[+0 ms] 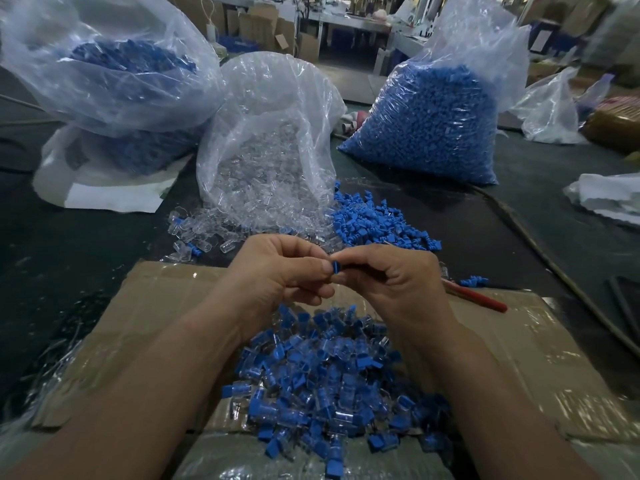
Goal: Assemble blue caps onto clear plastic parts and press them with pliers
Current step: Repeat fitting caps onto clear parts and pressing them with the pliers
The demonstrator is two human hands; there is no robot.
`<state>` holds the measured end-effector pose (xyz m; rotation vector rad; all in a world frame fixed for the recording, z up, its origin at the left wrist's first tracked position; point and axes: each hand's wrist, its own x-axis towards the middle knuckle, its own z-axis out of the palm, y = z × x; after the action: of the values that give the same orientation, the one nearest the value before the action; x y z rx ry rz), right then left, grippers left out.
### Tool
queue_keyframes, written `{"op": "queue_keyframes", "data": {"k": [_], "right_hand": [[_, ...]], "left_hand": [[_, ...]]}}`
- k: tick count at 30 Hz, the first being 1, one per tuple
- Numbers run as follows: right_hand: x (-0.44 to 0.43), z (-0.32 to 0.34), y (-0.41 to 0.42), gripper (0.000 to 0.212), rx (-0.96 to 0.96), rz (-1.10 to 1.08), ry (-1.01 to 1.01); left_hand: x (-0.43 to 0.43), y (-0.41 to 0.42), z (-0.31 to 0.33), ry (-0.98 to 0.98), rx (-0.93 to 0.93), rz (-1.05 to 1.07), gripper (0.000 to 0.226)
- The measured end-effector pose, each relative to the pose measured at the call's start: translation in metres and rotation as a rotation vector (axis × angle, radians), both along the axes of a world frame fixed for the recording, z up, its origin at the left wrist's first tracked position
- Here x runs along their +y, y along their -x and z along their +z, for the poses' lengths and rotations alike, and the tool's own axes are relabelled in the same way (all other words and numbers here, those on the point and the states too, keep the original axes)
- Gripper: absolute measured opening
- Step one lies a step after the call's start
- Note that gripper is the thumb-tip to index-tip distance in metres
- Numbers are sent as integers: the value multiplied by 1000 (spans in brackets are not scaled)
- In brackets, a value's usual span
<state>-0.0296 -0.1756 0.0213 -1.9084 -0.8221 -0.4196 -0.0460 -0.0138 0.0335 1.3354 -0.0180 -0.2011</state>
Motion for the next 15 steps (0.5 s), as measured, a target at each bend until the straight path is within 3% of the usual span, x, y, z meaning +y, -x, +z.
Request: {"op": "queue_keyframes", "data": {"k": [4, 8, 12, 15], "right_hand": [[0, 4, 2, 27, -1, 0, 58], [-13, 16, 0, 28, 249, -150, 107], [-48, 28, -11, 16, 355, -397, 391], [-69, 28, -16, 29, 501, -462, 542]], "left_hand": [[-1, 0, -1, -8, -29, 11, 5], [0, -2, -3, -26, -47, 35, 11], [1, -3, -4, -22, -48, 60, 7], [1, -3, -4, -18, -44, 71, 6]]}}
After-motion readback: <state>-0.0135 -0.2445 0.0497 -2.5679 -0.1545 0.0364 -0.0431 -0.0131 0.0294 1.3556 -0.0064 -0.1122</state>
